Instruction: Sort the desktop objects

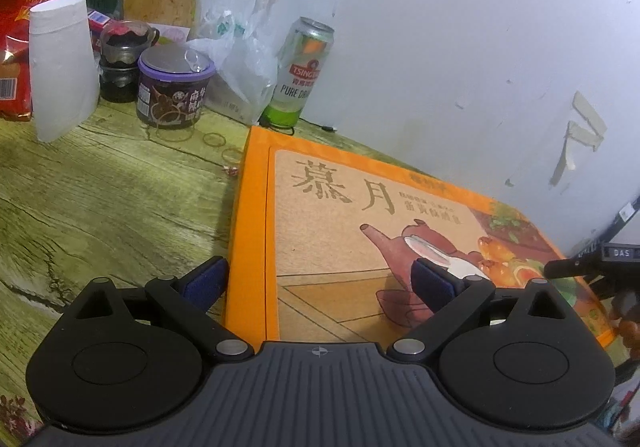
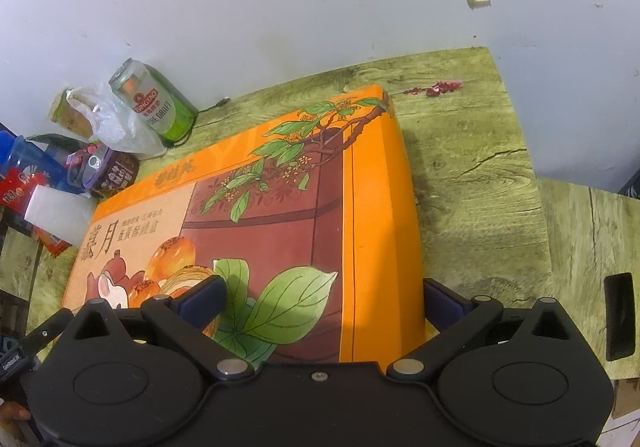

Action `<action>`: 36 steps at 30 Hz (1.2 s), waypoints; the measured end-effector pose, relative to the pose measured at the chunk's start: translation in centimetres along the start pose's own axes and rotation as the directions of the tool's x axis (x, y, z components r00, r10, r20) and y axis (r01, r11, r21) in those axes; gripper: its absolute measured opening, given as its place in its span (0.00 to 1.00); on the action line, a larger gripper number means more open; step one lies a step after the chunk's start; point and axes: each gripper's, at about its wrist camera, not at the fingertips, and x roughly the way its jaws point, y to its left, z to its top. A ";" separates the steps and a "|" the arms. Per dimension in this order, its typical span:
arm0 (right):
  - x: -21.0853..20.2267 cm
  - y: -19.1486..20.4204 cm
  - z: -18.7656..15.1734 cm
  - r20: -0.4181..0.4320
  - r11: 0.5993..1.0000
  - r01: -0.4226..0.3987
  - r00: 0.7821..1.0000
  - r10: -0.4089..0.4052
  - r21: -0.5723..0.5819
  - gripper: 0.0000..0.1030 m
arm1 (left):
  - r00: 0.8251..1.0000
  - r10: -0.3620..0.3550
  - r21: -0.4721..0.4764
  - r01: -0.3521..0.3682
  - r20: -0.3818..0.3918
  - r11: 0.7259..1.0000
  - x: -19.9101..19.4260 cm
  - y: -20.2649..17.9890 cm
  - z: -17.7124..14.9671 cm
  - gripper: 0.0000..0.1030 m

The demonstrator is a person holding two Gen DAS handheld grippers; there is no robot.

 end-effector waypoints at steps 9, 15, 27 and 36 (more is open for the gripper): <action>1.0 1.0 0.7 -0.012 0.999 -0.015 1.000 0.015 -0.030 0.99 | 1.000 0.007 -0.056 -0.006 0.011 0.998 -0.7 1.3 0.3 0.95; 0.6 1.1 0.7 0.006 0.999 -0.031 0.999 0.032 -0.024 0.99 | 0.999 -0.011 -0.043 0.013 0.046 0.999 -1.5 0.8 1.1 0.95; -1.3 -0.8 0.7 0.028 0.999 -0.018 0.999 0.017 0.038 0.99 | 0.996 -0.072 -0.016 0.073 0.044 0.997 -1.3 -0.7 1.6 0.95; -0.4 -0.6 1.0 0.003 1.000 -0.014 1.000 0.014 0.025 0.99 | 0.998 -0.057 -0.035 0.058 0.029 0.998 -1.2 -0.3 1.3 0.95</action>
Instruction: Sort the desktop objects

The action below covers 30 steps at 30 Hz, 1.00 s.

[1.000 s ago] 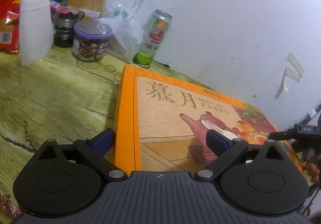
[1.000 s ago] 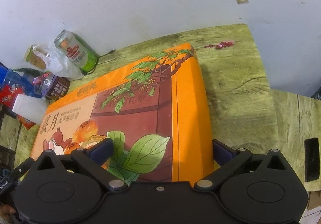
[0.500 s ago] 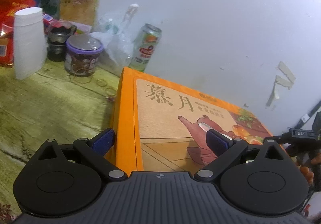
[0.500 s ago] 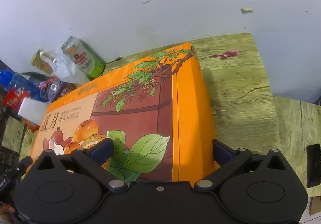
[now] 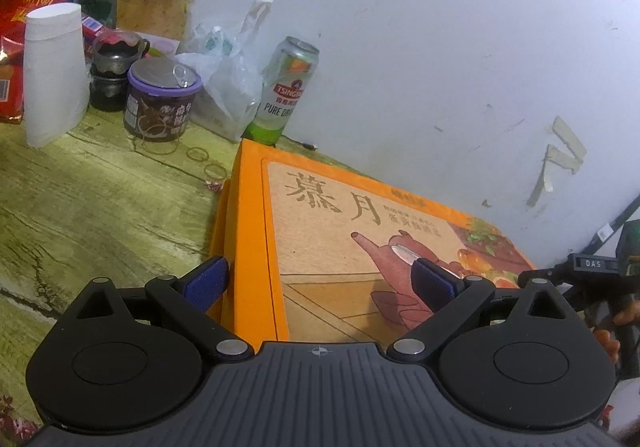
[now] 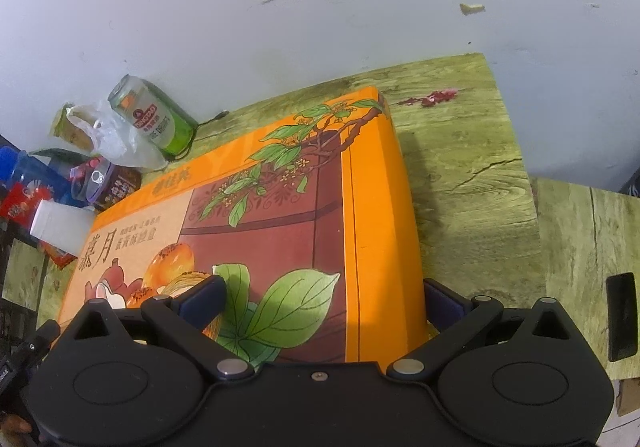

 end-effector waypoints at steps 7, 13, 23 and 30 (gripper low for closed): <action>0.4 0.0 0.1 -0.016 1.000 0.003 1.000 -0.003 -0.006 0.99 | 1.000 0.003 -0.008 -0.003 -0.009 1.000 -0.1 0.1 -0.4 0.95; 0.5 0.2 0.3 -0.022 1.000 0.004 1.000 -0.005 -0.008 0.99 | 1.000 0.009 -0.015 -0.009 -0.009 1.000 -0.1 0.2 -0.4 0.95; 0.8 0.2 0.4 -0.024 1.000 0.011 1.000 -0.011 -0.011 0.99 | 1.000 0.010 -0.021 -0.010 -0.018 1.000 0.0 0.4 -0.7 0.95; 0.9 0.2 0.4 -0.023 1.000 0.011 1.000 -0.011 -0.012 1.00 | 1.000 0.010 -0.026 -0.011 -0.027 1.000 0.1 0.5 -0.8 0.95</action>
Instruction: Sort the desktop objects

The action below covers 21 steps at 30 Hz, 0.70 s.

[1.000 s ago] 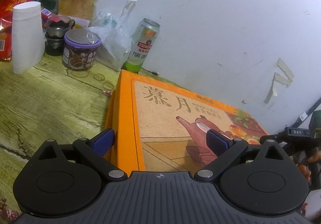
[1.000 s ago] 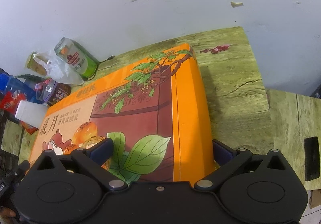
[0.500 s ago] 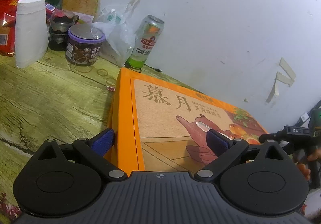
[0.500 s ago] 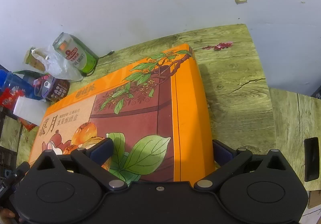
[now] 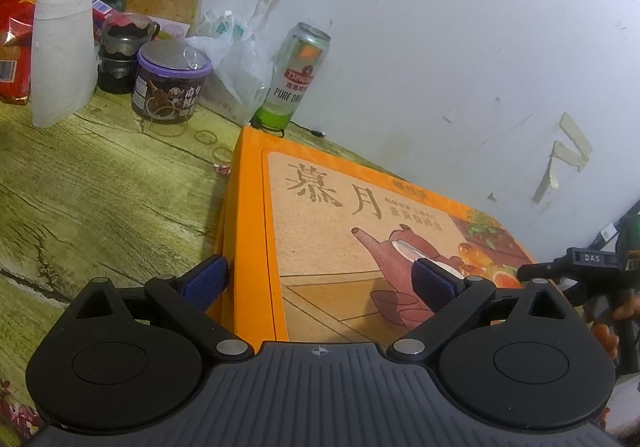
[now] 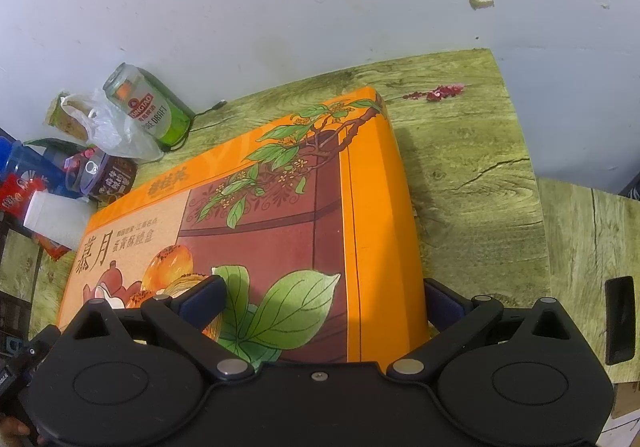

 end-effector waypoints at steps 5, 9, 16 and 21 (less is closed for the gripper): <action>0.2 0.0 -0.2 -0.003 1.000 -0.001 1.000 0.001 0.004 1.00 | 1.000 0.006 -0.003 -0.006 -0.015 1.000 0.2 0.2 0.1 0.95; 0.4 0.0 -0.3 -0.007 1.000 -0.001 1.000 0.001 0.014 1.00 | 1.000 0.014 0.011 -0.013 -0.028 1.000 0.4 0.1 0.3 0.95; 0.8 -0.1 -0.4 -0.012 1.000 -0.003 1.000 0.003 0.014 1.00 | 0.999 0.018 0.015 -0.018 -0.046 1.000 0.7 0.2 0.1 0.95; 0.9 -0.2 -0.4 -0.017 1.000 -0.002 1.000 0.002 0.012 1.00 | 0.998 0.021 0.012 -0.020 -0.054 1.000 0.9 0.3 0.0 0.95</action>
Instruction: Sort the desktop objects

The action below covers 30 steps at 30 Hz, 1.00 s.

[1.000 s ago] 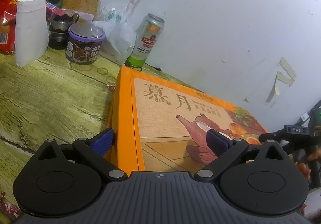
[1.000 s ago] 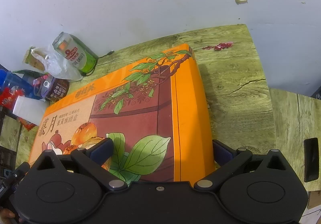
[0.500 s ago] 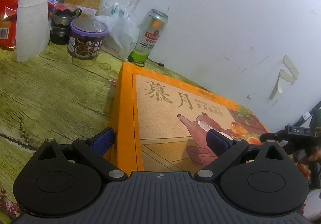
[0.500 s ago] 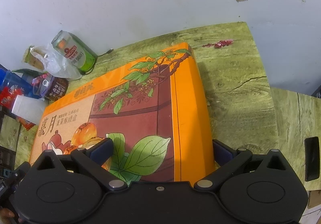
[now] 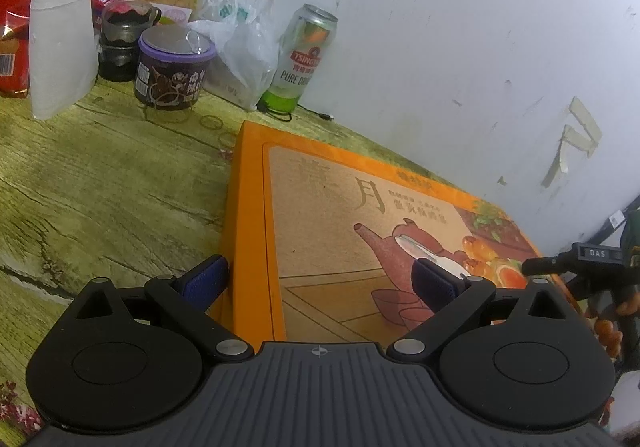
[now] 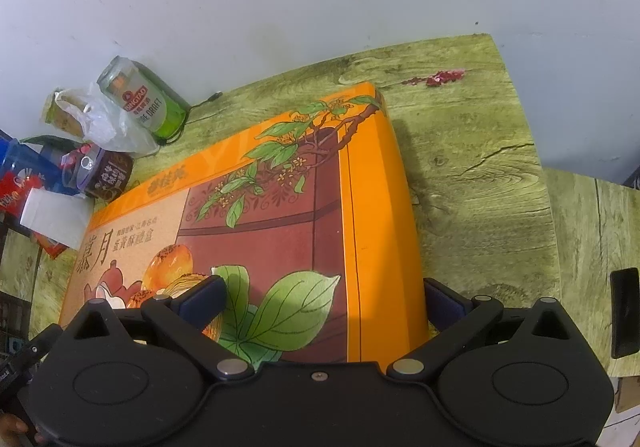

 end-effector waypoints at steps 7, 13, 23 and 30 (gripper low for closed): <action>0.2 -0.1 -0.1 -0.009 1.000 0.001 1.000 -0.001 0.001 1.00 | 1.000 0.003 -0.004 -0.003 -0.007 1.000 0.1 0.1 -0.1 0.95; 0.4 -0.1 -0.1 -0.014 1.000 0.001 1.000 -0.001 0.004 1.00 | 1.000 0.006 -0.006 -0.006 -0.013 1.000 0.3 0.2 -0.1 0.95; 0.7 -0.1 -0.2 -0.024 1.000 0.002 1.000 -0.002 0.007 1.00 | 1.000 0.013 -0.005 -0.013 -0.023 1.000 0.7 0.4 -0.2 0.96; 1.0 -0.2 -0.3 -0.030 1.000 0.007 1.000 -0.006 0.003 1.00 | 0.999 0.018 0.000 -0.018 -0.035 1.000 1.0 0.6 -0.5 0.96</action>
